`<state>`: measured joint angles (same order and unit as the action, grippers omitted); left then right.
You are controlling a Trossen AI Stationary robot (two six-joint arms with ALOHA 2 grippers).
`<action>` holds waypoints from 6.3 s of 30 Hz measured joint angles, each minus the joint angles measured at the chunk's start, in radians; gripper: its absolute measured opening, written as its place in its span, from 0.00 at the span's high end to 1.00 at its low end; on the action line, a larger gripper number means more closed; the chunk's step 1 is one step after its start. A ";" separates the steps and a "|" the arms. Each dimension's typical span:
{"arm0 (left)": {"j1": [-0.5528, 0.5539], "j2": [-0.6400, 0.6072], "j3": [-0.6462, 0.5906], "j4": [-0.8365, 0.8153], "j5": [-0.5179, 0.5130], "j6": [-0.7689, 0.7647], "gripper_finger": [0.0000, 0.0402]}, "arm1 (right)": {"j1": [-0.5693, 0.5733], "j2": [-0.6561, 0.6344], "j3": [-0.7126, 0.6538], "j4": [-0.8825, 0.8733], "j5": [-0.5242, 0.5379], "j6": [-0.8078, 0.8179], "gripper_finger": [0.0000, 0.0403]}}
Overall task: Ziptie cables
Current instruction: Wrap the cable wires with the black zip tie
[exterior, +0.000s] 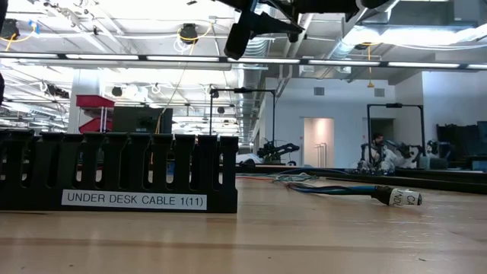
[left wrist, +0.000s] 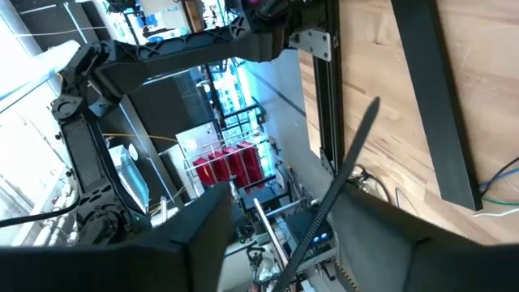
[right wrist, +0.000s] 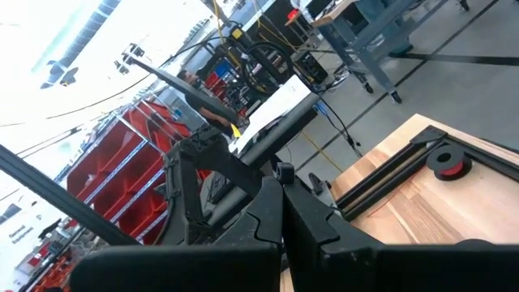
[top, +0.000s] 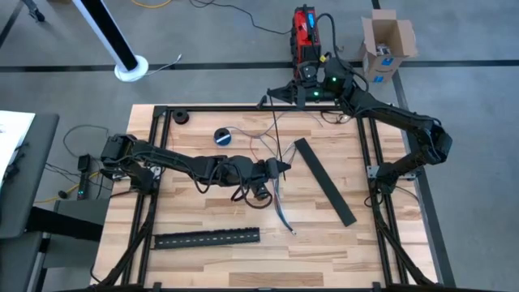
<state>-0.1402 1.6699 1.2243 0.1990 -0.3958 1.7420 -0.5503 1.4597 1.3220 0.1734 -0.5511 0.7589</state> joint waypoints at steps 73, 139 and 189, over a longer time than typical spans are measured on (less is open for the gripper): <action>0.223 -0.292 -0.067 0.247 0.182 -2.514 1.00 | 0.117 -0.001 0.000 0.063 0.343 -0.786 1.00; 0.346 -0.314 -0.085 0.260 0.422 -2.741 1.00 | 0.194 -0.002 0.042 0.049 0.345 -0.978 1.00; 0.354 -0.330 -0.084 0.241 0.448 -2.723 1.00 | 0.211 -0.002 0.042 0.068 0.317 -0.996 1.00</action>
<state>0.2134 1.3403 1.1400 0.4400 0.0527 -0.9810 -0.3390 1.4582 1.3640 0.2413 -0.2337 -0.2367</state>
